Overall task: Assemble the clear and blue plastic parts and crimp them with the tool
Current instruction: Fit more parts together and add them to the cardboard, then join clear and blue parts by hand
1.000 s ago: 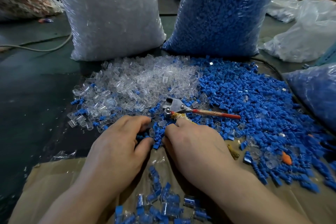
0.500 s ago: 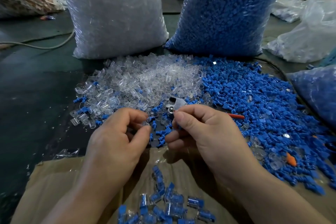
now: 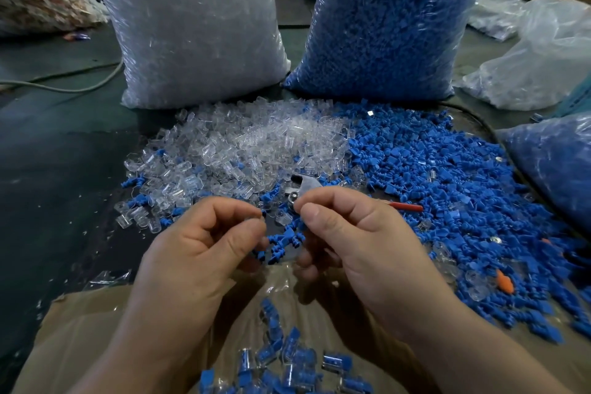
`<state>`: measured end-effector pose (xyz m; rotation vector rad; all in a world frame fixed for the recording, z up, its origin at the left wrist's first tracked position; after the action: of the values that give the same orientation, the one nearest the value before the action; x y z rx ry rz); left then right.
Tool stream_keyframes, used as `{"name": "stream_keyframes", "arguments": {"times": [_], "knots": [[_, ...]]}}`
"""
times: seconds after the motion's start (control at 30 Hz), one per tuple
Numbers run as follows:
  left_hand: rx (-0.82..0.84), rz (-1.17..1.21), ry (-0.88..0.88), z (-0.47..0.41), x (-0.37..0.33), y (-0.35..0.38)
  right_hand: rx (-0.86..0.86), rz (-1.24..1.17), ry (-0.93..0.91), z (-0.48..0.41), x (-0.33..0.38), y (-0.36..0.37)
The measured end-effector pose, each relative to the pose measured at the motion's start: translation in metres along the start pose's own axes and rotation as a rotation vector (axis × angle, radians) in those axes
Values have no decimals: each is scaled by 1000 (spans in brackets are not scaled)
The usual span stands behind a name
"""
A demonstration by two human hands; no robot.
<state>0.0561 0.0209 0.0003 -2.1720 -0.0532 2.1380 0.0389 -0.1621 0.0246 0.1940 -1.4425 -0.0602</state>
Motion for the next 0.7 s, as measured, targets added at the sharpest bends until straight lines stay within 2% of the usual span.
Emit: {"name": "stream_keyframes", "arguments": {"times": [0.1,0.2,0.23,0.37,0.5,0.57,0.7], "knots": [[39,132,-82,2,-2,4,1,61,-47,2,0,1],[9,76,-89,1,-5,7,32,98,-101,4,-1,7],[-6,54,-81,2,-5,7,34,160,-141,6,-2,9],[-26,11,-33,6,-9,10,-29,667,-411,9,0,12],[59,43,-51,8,-12,15,-100,747,-557,10,6,12],[77,38,-36,8,-13,16,-75,832,-626,11,7,15],[90,107,-73,6,-10,16,-7,898,-612,11,4,16]]}}
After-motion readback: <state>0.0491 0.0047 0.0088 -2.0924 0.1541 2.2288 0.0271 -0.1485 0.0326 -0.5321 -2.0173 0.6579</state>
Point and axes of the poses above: each hand's wrist, its own z-axis away from the middle knuckle, its own y-axis out of the palm, x = y × z, the point moved 3 cm from there along -z, towards the middle knuckle, and after that the axes turned 3 degrees about -z, right-handed, at the moved point
